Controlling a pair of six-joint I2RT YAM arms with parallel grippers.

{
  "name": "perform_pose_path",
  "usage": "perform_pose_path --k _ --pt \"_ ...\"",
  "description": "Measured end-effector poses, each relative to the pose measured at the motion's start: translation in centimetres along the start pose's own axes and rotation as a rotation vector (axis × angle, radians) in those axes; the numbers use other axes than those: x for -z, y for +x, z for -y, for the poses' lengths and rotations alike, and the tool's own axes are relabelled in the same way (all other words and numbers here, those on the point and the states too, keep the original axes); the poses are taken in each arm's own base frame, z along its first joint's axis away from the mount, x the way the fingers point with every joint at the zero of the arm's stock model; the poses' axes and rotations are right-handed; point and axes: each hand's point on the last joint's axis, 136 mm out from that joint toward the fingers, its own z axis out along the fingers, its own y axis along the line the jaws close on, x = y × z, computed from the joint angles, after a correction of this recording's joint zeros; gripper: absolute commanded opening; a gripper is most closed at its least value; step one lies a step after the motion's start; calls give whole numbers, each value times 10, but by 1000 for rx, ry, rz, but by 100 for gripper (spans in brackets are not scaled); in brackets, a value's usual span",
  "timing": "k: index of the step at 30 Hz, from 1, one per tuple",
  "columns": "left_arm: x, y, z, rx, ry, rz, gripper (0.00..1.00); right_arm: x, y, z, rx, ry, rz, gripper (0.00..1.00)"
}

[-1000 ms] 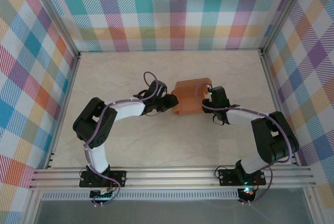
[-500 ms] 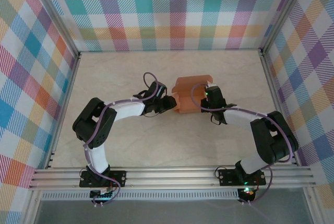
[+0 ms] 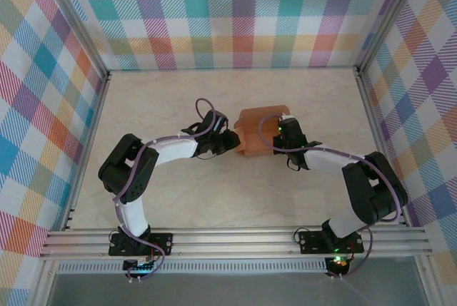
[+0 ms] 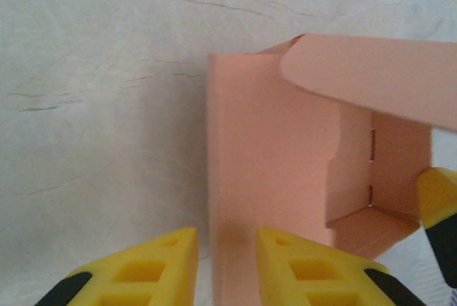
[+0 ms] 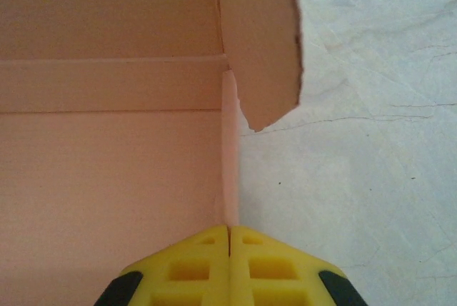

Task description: Fold the paper box

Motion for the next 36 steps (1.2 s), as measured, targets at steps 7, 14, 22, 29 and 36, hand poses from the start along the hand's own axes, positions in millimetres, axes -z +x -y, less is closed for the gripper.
perform_pose_path --k 7,14,22,29,36 --pt "-4 -6 17 18 62 -2 29 1 1 -5 11 -6 -1 5" --pt "-4 -8 14 28 50 14 34 -2 1 -4 10 6 -8 5" --pt "17 -13 -6 32 0 70 42 -4 0 -5 11 9 -8 4" --pt "3 -9 -9 71 24 40 36 -4 -1 -5 10 9 -8 4" --pt "-11 -6 -7 91 40 1 33 -4 -1 -5 8 9 -8 4"
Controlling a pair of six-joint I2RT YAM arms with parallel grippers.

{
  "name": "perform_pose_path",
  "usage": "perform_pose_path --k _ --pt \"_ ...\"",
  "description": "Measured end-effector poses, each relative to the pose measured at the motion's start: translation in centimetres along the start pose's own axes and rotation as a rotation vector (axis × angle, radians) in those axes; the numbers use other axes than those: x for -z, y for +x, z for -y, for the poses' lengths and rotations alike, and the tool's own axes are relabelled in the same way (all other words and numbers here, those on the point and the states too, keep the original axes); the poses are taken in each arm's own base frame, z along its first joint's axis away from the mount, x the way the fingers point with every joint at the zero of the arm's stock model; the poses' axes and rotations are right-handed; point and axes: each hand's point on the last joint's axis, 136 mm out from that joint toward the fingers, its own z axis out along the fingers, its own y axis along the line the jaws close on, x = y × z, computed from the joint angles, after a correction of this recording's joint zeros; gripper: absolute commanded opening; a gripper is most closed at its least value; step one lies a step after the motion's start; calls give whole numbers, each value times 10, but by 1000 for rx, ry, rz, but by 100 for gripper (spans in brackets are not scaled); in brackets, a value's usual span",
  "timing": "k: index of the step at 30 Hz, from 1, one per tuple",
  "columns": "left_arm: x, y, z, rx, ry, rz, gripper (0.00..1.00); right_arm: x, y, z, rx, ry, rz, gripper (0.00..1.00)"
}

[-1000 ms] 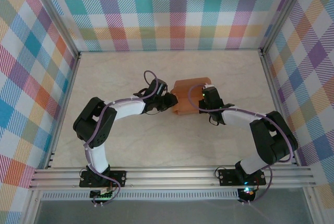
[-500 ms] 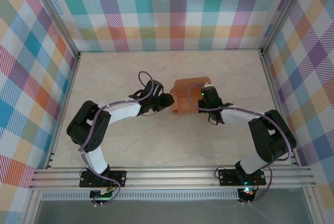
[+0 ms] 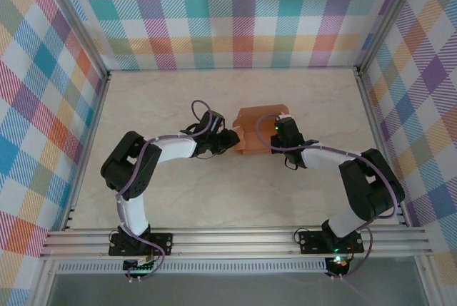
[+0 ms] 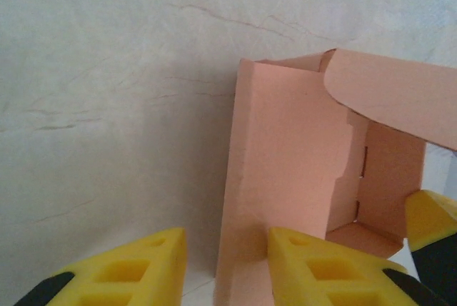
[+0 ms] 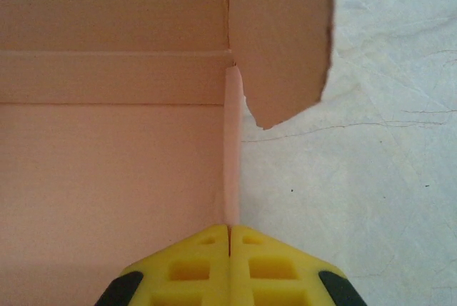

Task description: Fold the paper box

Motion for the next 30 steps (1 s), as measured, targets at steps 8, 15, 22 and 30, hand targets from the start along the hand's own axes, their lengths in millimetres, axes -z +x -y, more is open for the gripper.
perform_pose_path --k 8,15,22,30 --pt "-1 -4 17 -11 32 2 26 0 0 -2 4 -1 0 4" --pt "1 -3 33 -70 13 -4 25 2 1 -10 22 -3 1 3" --pt "-6 0 17 -120 -90 -17 23 0 0 -14 25 5 -3 3" --pt "-7 7 10 -202 -184 -14 21 0 -1 -18 27 0 -4 3"
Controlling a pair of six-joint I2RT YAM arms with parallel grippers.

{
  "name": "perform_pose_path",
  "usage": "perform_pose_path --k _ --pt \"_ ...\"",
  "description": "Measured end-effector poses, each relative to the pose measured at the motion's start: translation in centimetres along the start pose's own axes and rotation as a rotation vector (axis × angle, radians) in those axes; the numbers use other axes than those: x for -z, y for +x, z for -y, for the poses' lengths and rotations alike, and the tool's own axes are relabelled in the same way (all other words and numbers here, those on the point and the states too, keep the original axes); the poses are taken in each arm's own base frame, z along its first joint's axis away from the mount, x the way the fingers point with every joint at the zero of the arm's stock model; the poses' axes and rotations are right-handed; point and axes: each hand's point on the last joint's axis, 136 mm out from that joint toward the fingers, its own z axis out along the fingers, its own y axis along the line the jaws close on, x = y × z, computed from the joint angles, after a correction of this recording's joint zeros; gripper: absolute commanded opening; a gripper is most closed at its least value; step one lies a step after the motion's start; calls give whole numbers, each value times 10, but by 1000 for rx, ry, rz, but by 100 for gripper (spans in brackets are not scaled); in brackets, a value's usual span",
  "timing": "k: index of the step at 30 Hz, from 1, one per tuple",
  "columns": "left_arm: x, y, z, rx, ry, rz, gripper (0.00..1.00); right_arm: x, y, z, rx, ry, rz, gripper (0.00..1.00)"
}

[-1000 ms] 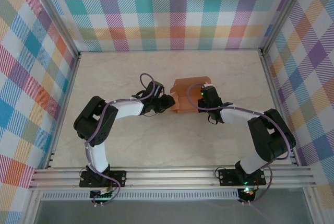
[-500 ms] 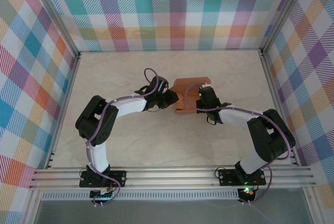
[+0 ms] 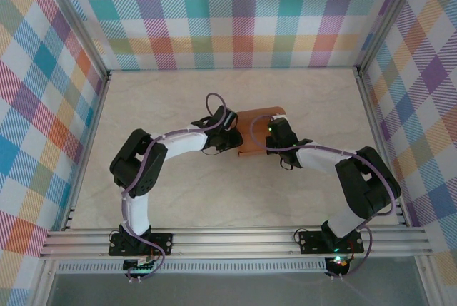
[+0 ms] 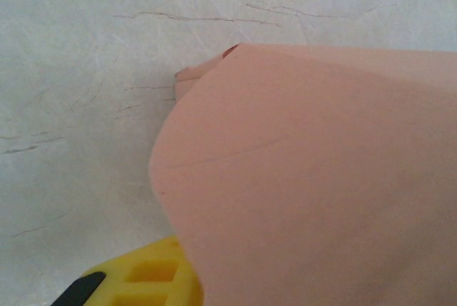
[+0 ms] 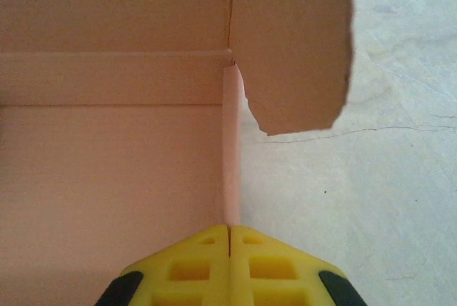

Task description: Fold the paper box

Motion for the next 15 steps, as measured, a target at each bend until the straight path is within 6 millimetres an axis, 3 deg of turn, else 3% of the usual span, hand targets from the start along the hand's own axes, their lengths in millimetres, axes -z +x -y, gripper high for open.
perform_pose_path --k 15 --pt "3 -8 -9 -210 -274 65 15 1 2 -7 -71 10 0 0"
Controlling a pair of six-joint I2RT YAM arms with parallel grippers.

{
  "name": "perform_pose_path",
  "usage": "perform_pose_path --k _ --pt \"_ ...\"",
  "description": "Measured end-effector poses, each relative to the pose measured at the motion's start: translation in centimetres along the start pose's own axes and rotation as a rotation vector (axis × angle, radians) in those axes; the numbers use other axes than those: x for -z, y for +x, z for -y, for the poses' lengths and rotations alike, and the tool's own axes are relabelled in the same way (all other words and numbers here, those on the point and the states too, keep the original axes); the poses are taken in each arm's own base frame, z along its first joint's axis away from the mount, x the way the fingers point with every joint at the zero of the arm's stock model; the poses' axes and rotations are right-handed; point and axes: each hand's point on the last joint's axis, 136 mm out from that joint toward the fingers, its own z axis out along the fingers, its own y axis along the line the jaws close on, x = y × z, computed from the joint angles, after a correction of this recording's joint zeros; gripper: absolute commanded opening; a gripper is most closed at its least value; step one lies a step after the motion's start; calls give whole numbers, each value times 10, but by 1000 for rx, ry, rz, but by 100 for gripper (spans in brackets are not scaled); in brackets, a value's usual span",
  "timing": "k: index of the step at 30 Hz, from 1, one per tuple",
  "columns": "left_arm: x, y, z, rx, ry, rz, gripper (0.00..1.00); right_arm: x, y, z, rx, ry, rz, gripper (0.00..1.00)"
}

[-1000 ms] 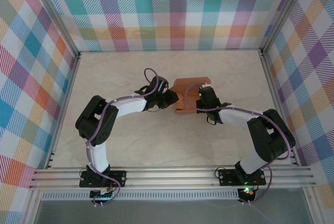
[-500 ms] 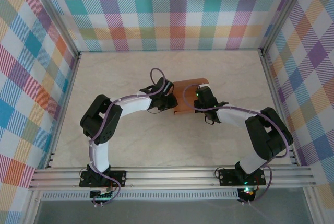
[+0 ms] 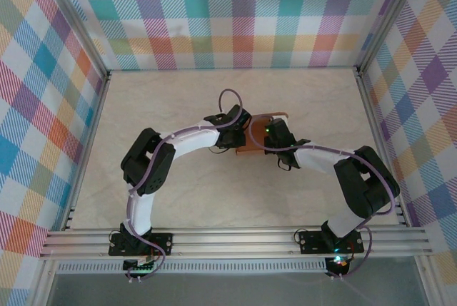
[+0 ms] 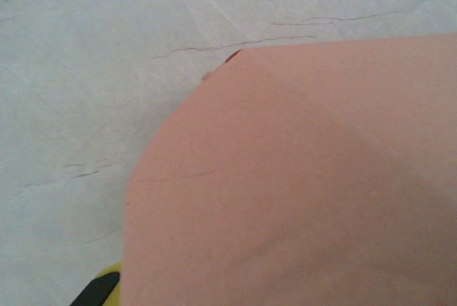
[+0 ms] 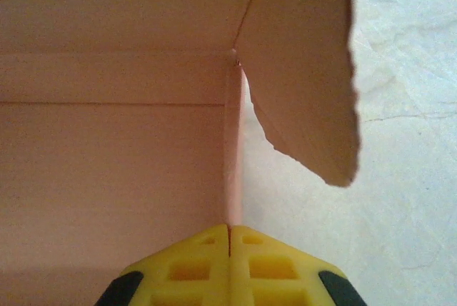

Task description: Fold the paper box

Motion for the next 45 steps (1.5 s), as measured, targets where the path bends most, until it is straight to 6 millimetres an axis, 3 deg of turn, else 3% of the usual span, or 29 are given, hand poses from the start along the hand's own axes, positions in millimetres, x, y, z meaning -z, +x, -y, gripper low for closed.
perform_pose_path --k 2,5,16,19,26,31,38,45 --pt "1 -2 -4 -16 -31 14 21 1 2 -3 -31 -4 -2 0" --pt "2 -2 -10 -25 -61 21 22 3 4 -9 -73 -11 -5 0" --pt "-3 -10 -12 -27 -104 45 9 8 10 -20 -170 2 -17 0" --pt "-3 -11 -13 -28 -107 49 0 8 9 -21 -178 4 -22 0" --pt "-3 -15 -15 -36 -132 72 0 8 9 -22 -187 11 -36 0" --pt "-4 -15 -14 -41 -136 78 25 8 9 -22 -183 17 -45 0" --pt "-2 -4 -19 -44 -125 45 35 9 10 -18 -165 42 -60 0" --pt "18 3 -24 -8 -49 6 54 12 11 -25 -125 37 -80 4"
